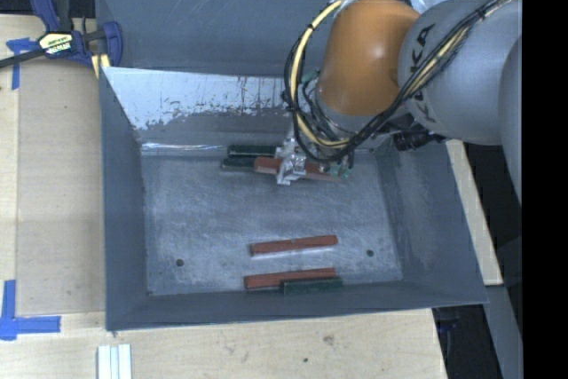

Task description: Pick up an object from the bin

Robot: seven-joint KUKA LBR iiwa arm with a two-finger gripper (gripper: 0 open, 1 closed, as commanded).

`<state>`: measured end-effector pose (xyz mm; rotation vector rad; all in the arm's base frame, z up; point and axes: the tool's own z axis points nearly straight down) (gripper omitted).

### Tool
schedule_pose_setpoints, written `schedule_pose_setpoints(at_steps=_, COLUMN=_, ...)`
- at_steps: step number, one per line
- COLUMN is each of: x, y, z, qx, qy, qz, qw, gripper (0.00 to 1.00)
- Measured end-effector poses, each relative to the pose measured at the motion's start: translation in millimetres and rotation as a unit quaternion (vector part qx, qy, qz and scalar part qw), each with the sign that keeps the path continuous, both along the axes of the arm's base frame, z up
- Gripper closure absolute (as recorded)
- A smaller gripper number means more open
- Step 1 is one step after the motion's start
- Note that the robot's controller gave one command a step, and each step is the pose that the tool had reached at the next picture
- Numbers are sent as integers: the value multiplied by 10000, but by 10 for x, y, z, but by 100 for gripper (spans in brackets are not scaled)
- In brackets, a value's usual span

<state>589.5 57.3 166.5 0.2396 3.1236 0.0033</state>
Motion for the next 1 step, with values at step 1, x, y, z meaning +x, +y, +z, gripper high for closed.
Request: schedule_pose_setpoints(at_steps=1, x=-14, y=-53, z=423, qx=-11, qy=55, qz=156, qw=9999, gripper=100)
